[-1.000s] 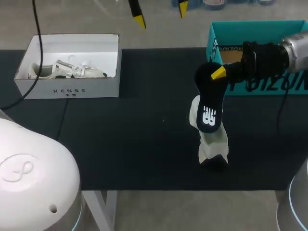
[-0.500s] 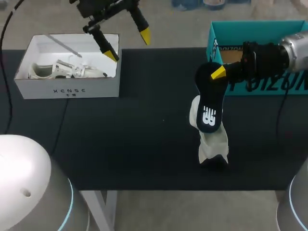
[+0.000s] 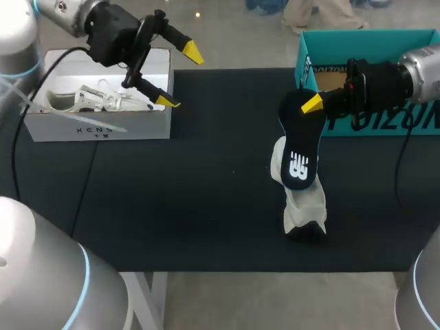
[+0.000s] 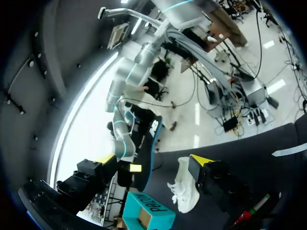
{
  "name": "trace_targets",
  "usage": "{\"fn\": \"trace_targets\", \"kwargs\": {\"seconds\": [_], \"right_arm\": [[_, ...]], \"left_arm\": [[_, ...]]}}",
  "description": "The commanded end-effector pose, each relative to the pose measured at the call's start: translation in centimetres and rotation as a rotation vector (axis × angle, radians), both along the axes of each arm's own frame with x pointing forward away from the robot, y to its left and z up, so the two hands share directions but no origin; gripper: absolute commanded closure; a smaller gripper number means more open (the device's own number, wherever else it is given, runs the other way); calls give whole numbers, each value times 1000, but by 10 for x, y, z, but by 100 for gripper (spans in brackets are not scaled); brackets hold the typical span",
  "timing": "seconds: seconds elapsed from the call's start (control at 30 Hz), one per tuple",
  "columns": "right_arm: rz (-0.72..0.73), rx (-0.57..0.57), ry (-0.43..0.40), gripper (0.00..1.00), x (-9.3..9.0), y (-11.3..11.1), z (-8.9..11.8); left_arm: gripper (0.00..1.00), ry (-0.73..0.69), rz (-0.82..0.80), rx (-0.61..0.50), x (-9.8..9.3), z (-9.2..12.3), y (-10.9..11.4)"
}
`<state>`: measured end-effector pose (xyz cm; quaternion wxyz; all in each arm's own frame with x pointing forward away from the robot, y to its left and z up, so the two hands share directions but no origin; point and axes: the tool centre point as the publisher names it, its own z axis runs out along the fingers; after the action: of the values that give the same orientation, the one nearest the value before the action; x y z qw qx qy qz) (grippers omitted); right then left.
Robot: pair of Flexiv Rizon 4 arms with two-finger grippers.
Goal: Take the shoe out of the shoebox, open the shoe tongue, remove and reinsert the insole, then place the shoe into the shoebox
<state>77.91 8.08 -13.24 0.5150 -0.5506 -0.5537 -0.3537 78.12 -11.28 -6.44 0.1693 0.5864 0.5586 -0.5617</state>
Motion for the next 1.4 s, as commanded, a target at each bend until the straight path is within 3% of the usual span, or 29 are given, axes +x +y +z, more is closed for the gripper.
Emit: {"fn": "trace_targets", "kwargs": {"seconds": [0.03, 0.67, 0.83, 0.9, 0.97, 1.23, 1.4], "right_arm": [[-2, -2, 0, 100, -1, 0, 0], [-2, -2, 0, 100, -1, 0, 0], [-2, -2, 0, 100, -1, 0, 0], [-2, -2, 0, 100, -1, 0, 0], [-2, -2, 0, 100, -1, 0, 0], [-2, -2, 0, 100, -1, 0, 0], [-2, -2, 0, 100, -1, 0, 0]], "left_arm": [[0, 160, 106, -336, 8, -9, -6], [0, 160, 106, -336, 8, -9, -6], [0, -34, 36, -372, 4, -28, -31], [0, -43, -21, -437, 2, -35, -40], [0, -141, 44, -428, 4, -42, -46], [0, -265, 99, -503, -1, -54, -77], [0, -242, 160, -464, -8, -55, -103]]}}
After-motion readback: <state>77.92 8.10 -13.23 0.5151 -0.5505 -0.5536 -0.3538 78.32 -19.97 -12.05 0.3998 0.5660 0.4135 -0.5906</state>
